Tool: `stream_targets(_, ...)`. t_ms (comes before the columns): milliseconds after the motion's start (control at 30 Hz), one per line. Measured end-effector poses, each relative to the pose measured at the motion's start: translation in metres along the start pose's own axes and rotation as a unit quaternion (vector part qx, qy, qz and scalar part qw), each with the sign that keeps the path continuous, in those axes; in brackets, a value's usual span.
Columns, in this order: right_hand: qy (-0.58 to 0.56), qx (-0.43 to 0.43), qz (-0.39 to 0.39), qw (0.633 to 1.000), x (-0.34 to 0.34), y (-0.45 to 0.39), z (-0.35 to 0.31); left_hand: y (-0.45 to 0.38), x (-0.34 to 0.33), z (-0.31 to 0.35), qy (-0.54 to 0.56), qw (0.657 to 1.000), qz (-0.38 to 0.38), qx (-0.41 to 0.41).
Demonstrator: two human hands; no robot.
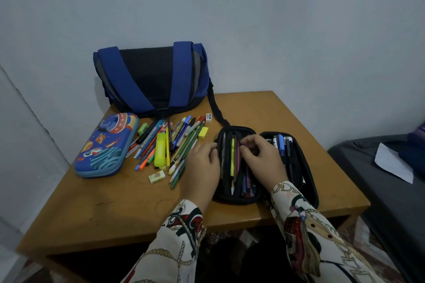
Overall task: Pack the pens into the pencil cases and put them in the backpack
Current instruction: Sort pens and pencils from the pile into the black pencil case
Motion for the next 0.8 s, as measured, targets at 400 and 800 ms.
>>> stream_targets(400,0.006,-0.007,-0.008,1.000,0.000,0.001,-0.002,-0.015,0.001,-0.025,-0.310,0.950,-0.009,0.037)
stream_targets(800,0.012,-0.001,-0.010,1.000,0.000,0.002,-0.003,-0.015,0.000,-0.022,-0.306,0.952,-0.024,0.016)
Point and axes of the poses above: each hand's wrist, its own y-axis away from the middle knuckle, its own x-axis out of the back of the hand, z = x × y, the point moved 7 cm from there along -y, towards the middle knuckle, and after that the axes turned 7 degrees about -y, right-handed, at the moved point
